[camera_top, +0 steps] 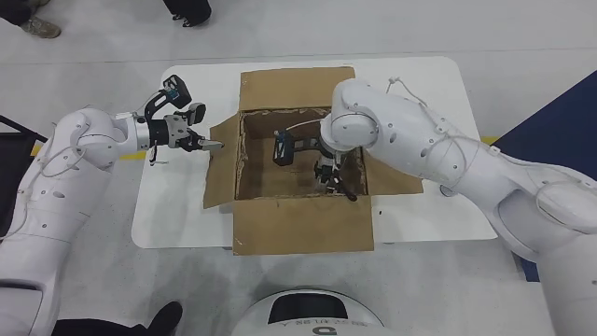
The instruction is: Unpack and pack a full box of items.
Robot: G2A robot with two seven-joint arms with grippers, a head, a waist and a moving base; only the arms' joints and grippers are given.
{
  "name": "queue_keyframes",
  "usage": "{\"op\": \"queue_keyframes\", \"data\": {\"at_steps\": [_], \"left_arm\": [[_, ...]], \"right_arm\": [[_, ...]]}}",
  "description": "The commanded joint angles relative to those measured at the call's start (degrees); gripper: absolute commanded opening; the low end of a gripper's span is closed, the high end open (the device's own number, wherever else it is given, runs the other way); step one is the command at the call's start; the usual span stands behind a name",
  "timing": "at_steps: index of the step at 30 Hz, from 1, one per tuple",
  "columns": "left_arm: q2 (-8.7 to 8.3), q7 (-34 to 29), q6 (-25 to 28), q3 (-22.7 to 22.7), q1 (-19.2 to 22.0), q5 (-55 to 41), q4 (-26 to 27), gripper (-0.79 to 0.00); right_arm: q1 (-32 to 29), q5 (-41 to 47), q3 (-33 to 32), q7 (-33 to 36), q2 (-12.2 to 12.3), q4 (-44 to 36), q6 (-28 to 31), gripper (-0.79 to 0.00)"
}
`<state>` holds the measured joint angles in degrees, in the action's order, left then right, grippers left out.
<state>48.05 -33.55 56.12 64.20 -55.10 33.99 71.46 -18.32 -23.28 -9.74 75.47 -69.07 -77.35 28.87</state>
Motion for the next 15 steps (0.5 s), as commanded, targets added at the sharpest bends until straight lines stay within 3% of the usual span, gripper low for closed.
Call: {"op": "queue_keyframes", "data": {"at_steps": [1,15], "left_arm": [[0.0,0.0,0.0,0.0,0.0,0.0,0.0,0.0],[0.0,0.0,0.0,0.0,0.0,0.0,0.0,0.0]], "right_arm": [[-0.05,0.05,0.0,0.03,0.01,-0.04,-0.04,0.0],[-1.38,-1.16,-0.38,-0.81,-0.13,2.08,0.04,0.0]]}}
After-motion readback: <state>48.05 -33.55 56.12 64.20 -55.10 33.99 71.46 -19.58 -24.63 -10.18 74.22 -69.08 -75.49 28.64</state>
